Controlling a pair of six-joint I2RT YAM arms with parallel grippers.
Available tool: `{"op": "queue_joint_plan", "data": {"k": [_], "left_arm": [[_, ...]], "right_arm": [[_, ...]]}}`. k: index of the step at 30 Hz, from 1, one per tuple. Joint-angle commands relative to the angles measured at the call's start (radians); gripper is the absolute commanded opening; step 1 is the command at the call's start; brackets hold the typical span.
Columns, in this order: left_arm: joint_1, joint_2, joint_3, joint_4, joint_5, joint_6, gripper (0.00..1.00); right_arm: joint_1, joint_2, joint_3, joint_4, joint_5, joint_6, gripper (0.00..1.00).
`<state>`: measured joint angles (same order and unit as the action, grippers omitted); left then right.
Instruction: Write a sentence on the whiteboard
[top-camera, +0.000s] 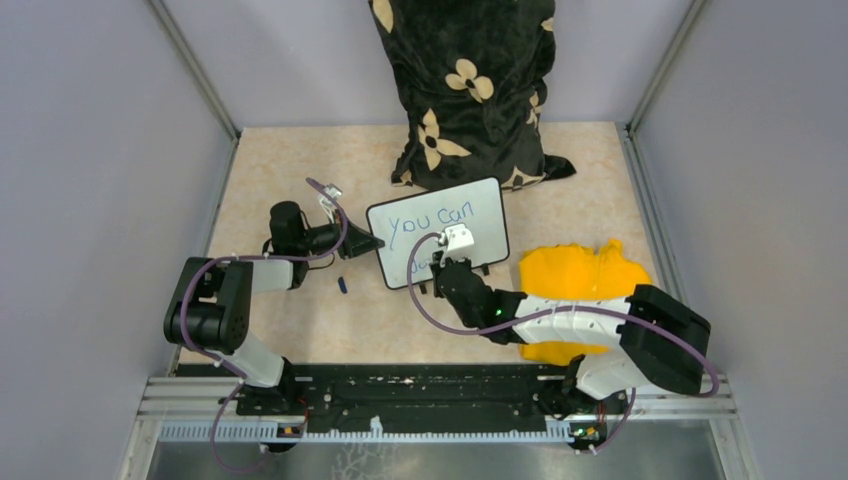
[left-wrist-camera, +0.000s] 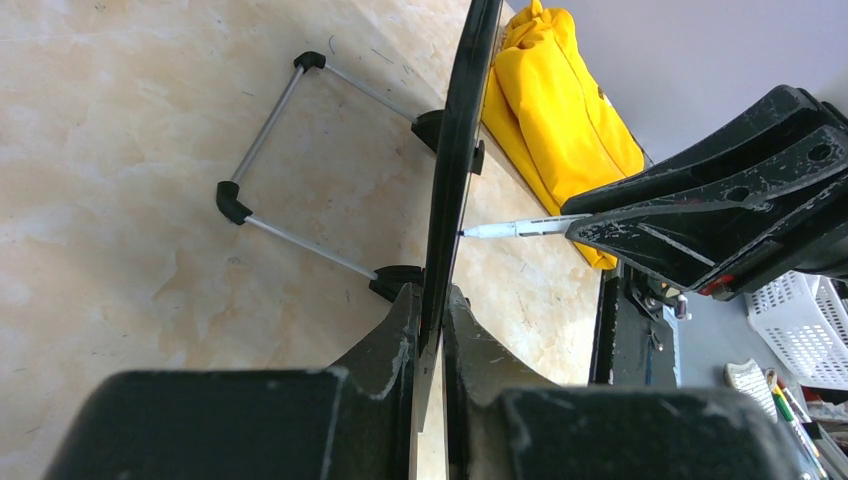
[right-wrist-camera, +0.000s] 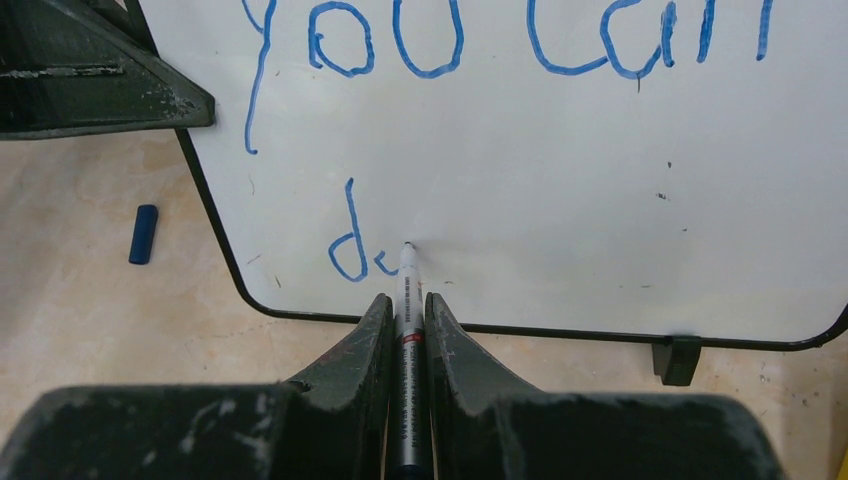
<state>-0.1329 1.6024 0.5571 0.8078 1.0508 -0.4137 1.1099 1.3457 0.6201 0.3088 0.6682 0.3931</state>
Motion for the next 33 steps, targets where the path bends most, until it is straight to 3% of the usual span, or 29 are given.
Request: {"op": "queue_joint_plan", "data": {"k": [1,33], "left_arm": [[-0.011,0.027,0.001,-0.072,-0.033,0.024,0.13],[-0.012,0.027,0.003,-0.076,-0.034,0.026,0.13]], "right_arm": [[-0.016,-0.003,0.05,0.048,0.009,-0.016,0.0],[-0.015,-0.017,0.021,0.043,-0.065,0.025,0.0]]}}
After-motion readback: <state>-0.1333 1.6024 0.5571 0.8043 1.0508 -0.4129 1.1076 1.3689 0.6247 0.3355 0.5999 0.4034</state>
